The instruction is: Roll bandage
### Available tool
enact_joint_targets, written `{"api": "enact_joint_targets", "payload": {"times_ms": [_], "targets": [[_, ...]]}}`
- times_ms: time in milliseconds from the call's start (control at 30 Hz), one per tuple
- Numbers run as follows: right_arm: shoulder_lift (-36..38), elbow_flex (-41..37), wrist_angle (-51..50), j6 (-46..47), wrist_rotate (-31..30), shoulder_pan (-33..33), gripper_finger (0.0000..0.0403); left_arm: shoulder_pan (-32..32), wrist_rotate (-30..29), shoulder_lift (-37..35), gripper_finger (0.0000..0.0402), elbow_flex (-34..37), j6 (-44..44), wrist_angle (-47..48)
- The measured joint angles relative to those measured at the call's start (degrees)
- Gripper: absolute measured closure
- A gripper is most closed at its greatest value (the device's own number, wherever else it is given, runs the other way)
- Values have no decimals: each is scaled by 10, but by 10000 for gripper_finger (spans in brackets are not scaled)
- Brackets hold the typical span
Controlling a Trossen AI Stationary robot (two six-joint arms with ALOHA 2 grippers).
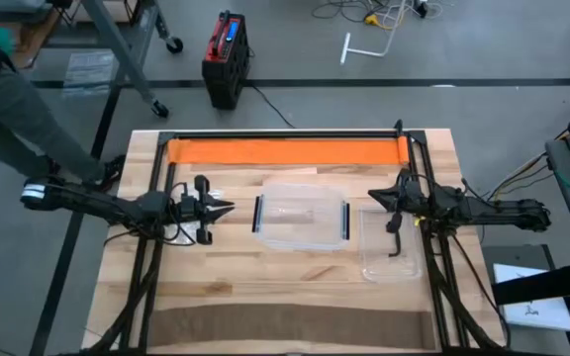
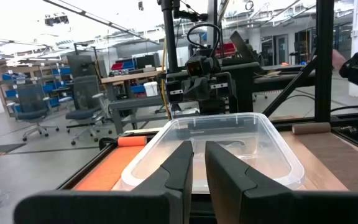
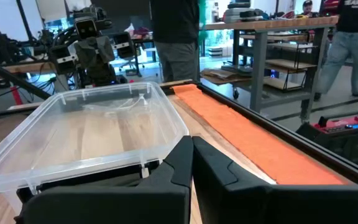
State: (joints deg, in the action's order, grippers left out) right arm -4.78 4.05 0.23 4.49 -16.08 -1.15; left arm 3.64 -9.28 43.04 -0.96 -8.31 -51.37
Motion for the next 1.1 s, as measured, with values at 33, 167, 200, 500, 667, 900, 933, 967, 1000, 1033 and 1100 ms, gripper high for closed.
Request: {"api": "enact_joint_targets", "payload": {"times_ms": [33,167,200,500,667,900,933,967,1000,1033,1100], "targets": [[0,0,0,0,0,0,400,0,0,0,365,0,0,0],[0,0,0,0,0,0,401,0,0,0,365,0,0,0],[0,0,0,0,0,0,401,0,0,0,365,0,0,0],[0,0,0,0,0,0,401,0,0,0,365,0,0,0],[0,0,0,0,0,0,401,0,0,0,365,0,0,0],[0,0,0,0,0,0,401,0,0,0,365,0,0,0],[0,0,0,0,0,0,401,0,0,0,365,0,0,0],[0,0,0,0,0,0,401,0,0,0,365,0,0,0],[0,0,0,0,0,0,401,0,0,0,365,0,0,0],[0,0,0,-1,0,0,401,0,0,0,365,0,0,0],[0,0,18,-30,-4,0,401,0,0,0,365,0,0,0]]}}
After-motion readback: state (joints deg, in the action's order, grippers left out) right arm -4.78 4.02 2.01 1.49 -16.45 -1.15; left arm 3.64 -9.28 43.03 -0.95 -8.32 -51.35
